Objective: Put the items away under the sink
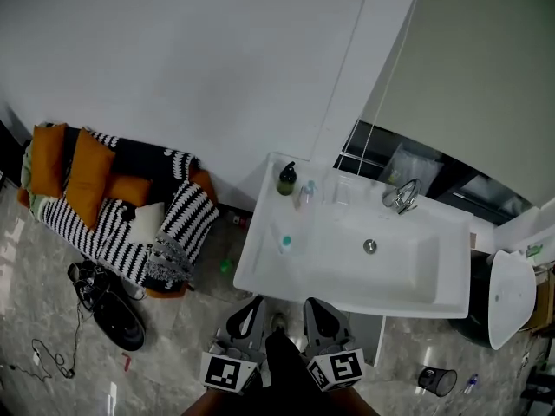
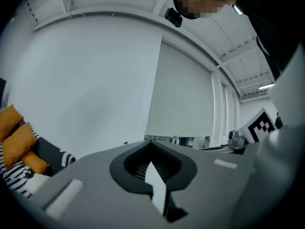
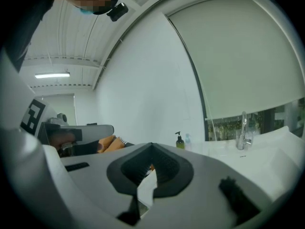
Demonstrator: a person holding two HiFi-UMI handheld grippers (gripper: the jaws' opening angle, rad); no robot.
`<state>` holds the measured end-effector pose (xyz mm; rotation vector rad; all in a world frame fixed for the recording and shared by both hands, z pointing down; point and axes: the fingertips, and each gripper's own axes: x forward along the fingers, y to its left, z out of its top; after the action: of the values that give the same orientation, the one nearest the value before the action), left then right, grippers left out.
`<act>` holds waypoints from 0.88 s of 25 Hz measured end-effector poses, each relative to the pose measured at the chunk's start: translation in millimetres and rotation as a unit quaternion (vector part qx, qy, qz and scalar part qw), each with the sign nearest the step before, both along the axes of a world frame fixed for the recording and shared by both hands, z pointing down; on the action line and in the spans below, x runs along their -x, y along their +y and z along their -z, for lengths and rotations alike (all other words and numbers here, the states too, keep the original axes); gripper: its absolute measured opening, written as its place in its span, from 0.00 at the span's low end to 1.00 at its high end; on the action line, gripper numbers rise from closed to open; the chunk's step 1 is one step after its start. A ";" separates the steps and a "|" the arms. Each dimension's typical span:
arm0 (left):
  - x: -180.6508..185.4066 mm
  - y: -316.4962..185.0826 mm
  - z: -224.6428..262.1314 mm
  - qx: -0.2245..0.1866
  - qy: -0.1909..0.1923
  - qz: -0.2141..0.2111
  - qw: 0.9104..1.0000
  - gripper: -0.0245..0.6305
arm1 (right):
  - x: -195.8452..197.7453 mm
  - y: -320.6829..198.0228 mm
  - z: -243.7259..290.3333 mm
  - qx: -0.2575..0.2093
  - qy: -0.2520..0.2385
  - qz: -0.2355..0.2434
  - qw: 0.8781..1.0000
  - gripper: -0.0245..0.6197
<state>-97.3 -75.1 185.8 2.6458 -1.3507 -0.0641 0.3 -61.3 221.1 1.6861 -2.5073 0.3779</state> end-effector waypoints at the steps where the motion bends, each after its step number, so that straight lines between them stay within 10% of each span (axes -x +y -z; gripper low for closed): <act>1: -1.1 -3.4 -2.4 0.005 -0.001 0.000 1.000 0.05 | -0.5 -3.1 -4.5 0.003 -0.001 0.000 1.000 0.06; 22: -12.1 -54.4 -64.8 0.094 -0.016 -0.002 0.995 0.05 | -4.1 -68.4 -59.7 0.052 0.003 0.002 0.999 0.06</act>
<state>-85.2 -129.5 250.5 2.5022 -1.2916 0.1014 4.4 -129.6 280.8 1.6395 -2.4408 0.4935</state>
